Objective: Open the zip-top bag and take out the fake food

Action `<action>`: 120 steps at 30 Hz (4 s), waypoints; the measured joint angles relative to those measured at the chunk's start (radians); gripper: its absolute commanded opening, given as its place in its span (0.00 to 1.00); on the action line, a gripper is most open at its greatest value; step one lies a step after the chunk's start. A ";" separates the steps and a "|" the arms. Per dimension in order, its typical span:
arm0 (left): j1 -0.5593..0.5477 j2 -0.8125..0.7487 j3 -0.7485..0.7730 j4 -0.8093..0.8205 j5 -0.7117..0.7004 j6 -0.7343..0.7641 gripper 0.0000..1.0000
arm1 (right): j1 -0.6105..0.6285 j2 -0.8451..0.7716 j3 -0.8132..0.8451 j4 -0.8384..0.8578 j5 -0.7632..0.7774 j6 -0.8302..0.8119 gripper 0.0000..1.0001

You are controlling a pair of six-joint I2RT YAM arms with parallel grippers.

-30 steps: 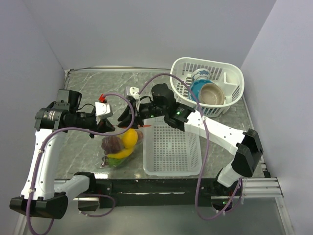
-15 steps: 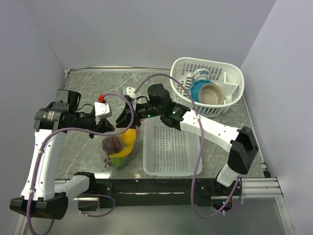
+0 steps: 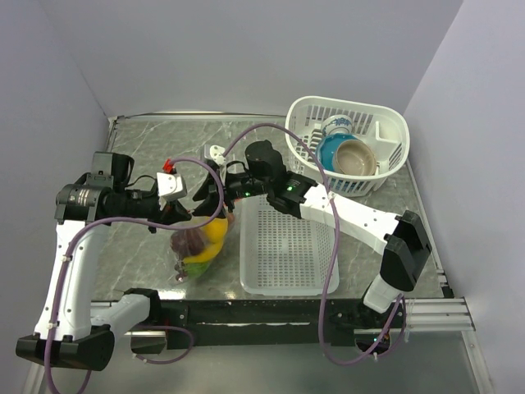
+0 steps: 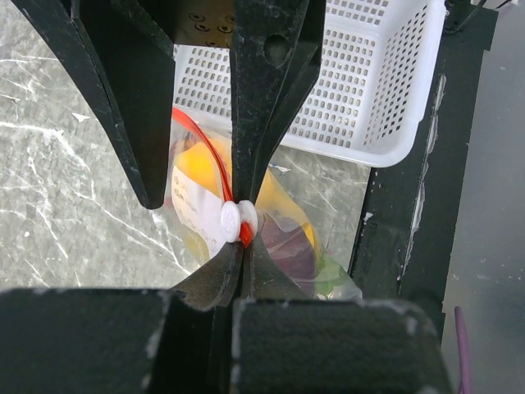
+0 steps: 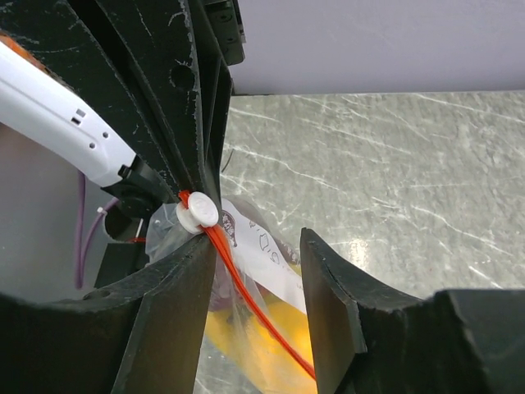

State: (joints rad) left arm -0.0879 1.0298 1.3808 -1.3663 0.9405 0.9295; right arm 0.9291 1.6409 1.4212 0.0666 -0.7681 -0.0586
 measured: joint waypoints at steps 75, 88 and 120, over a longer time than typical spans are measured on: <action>-0.005 -0.001 0.000 0.000 0.008 -0.007 0.01 | 0.030 0.004 0.113 -0.173 -0.068 -0.140 0.22; -0.007 -0.001 -0.002 0.023 0.014 -0.007 0.01 | 0.003 0.004 0.108 -0.167 -0.110 -0.130 0.00; -0.002 -0.103 0.026 0.214 -0.298 -0.160 0.01 | -0.131 -0.048 -0.089 -0.067 0.090 -0.114 0.00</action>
State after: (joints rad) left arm -0.0895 0.9272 1.4063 -1.1519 0.6430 0.7692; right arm 0.7979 1.5925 1.3323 -0.0002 -0.6781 -0.1722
